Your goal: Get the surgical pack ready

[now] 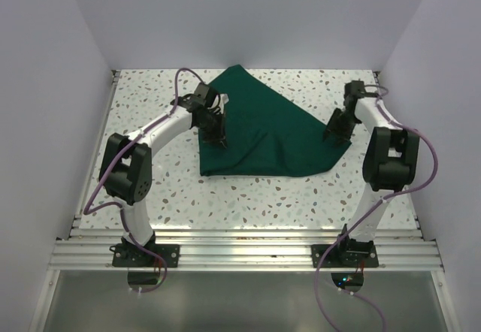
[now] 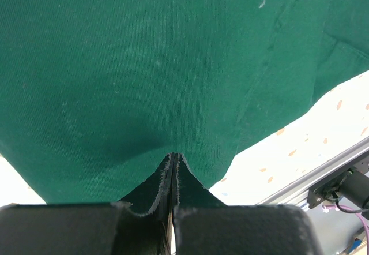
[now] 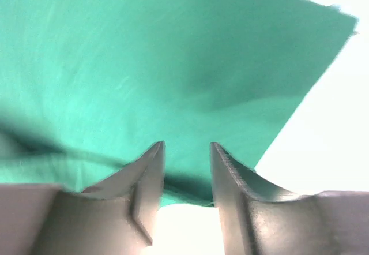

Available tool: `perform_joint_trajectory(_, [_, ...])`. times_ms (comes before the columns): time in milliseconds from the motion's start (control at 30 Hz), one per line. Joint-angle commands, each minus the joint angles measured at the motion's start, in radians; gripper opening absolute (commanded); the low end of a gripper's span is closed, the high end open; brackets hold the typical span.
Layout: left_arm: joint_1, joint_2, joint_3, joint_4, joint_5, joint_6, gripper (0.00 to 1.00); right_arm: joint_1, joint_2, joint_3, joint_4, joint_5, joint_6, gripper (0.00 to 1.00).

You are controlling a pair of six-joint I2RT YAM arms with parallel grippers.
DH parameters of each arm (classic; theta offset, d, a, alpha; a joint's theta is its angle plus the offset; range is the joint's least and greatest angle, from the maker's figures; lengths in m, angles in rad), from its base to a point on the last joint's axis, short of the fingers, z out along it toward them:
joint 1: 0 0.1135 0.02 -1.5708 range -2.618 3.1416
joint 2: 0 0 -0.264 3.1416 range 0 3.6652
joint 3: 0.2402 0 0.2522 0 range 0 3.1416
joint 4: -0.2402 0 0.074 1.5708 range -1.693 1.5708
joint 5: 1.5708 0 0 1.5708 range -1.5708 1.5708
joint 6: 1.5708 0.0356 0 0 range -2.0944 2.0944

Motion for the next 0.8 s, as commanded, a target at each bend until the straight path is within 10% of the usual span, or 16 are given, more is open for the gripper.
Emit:
perform_joint_trajectory(0, [0.001, -0.008, 0.026, 0.047, 0.023, 0.038, 0.00, -0.096, -0.066, -0.006, 0.075, 0.048, 0.086, 0.46])
perform_joint_trajectory(167, [-0.002, -0.026, -0.003, 0.059, 0.026, 0.047, 0.00, -0.160, -0.060, -0.057, 0.168, 0.116, 0.129, 0.66])
perform_joint_trajectory(767, [-0.002, -0.037, -0.020, 0.033, 0.016, 0.060, 0.00, -0.222, 0.101, -0.052, 0.261, 0.131, 0.092, 0.61])
